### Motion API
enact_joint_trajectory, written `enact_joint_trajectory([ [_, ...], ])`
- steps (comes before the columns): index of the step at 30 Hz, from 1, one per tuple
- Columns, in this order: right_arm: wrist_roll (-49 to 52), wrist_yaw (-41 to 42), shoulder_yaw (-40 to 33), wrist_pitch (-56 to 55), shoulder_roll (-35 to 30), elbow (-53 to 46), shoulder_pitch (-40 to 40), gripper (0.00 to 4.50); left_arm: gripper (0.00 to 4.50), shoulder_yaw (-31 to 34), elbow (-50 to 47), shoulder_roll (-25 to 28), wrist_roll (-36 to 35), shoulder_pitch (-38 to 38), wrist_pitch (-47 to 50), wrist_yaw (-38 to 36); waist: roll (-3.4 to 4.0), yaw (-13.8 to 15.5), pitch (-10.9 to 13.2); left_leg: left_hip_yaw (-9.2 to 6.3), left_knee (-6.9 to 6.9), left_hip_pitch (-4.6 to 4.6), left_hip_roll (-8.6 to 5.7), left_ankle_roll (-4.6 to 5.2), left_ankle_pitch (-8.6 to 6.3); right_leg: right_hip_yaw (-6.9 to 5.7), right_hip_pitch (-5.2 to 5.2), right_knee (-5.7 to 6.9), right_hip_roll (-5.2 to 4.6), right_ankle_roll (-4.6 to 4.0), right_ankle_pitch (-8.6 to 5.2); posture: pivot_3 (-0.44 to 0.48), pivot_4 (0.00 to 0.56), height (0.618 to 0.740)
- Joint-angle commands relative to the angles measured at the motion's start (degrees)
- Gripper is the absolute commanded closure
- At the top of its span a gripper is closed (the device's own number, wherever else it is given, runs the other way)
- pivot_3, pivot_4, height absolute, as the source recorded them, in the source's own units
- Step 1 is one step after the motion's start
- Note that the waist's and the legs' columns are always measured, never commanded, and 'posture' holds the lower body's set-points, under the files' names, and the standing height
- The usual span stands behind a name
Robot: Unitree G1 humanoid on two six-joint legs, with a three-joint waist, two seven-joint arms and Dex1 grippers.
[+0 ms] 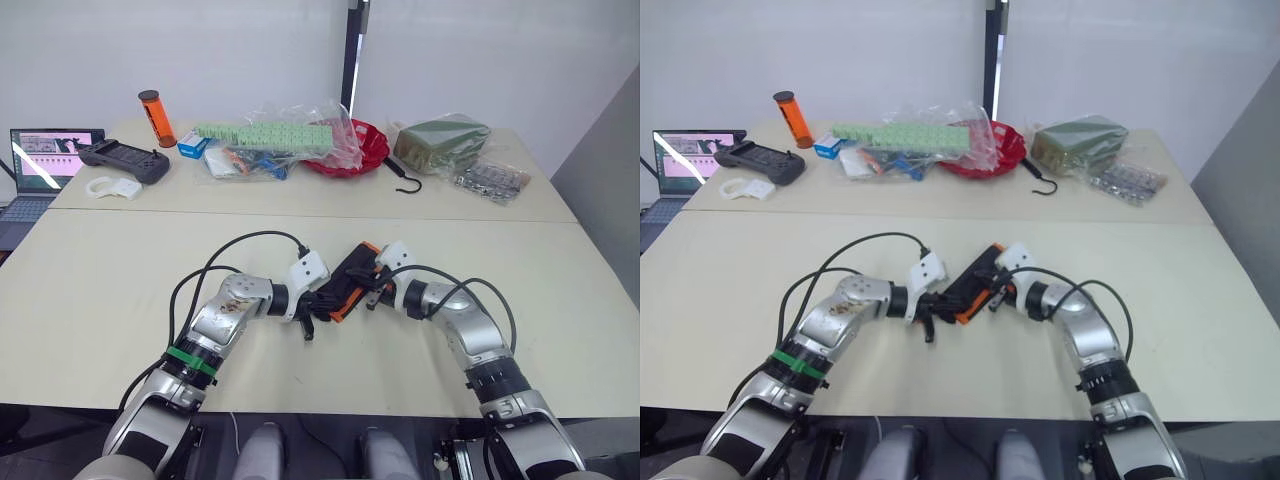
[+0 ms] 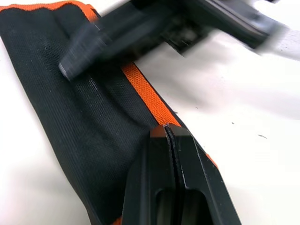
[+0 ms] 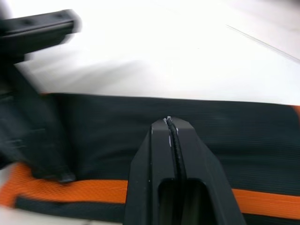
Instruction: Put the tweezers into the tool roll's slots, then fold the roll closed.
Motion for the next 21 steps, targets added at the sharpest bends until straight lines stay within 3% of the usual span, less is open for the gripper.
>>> enact_joint_trajectory([
  [1, -3.66, -3.42, -1.78, -0.50, -2.39, 9.93, 0.27, 4.50, 4.46, -1.36, 1.78, 1.19, 2.34, 3.01, 3.42, 1.04, 0.02, -0.07, -0.13, 0.01, -0.02, 0.00, 0.00, 0.00, 0.00, 0.00, 0.00, -0.01, -0.01, -0.02, 0.01, 0.000, 0.150, 0.740],
  [9, -4.88, -6.71, -3.68, -5.37, -1.09, 19.15, -4.37, 4.50, 4.46, 0.23, 0.95, 1.04, 1.49, 3.79, 3.92, 1.62, -0.10, -0.93, -0.40, 0.02, -0.16, 0.10, 0.03, 0.02, 0.01, 0.02, 0.01, -0.03, 0.03, -0.02, 0.00, 0.000, 0.150, 0.740],
  [16, 0.99, -3.13, -9.13, -11.23, -0.86, 9.55, -3.15, 4.50, 4.46, 8.58, -7.70, -0.64, -7.39, 3.83, 4.71, 0.30, 0.13, -1.24, -0.10, -0.01, -0.21, -0.50, -0.02, 0.03, 0.01, 0.02, -0.52, -0.03, -0.02, -0.33, 0.17, 0.000, 0.150, 0.740],
  [21, 4.78, 0.69, -11.25, -7.54, -2.84, 0.39, -1.38, 4.50, 4.46, 14.09, -10.03, -0.84, -8.69, 2.97, 5.60, 5.34, 0.39, -1.39, 0.24, -0.02, -0.10, -1.35, -0.05, 0.04, 0.02, 0.03, -1.35, 0.08, -0.04, -0.32, 0.29, 0.000, 0.150, 0.740],
])
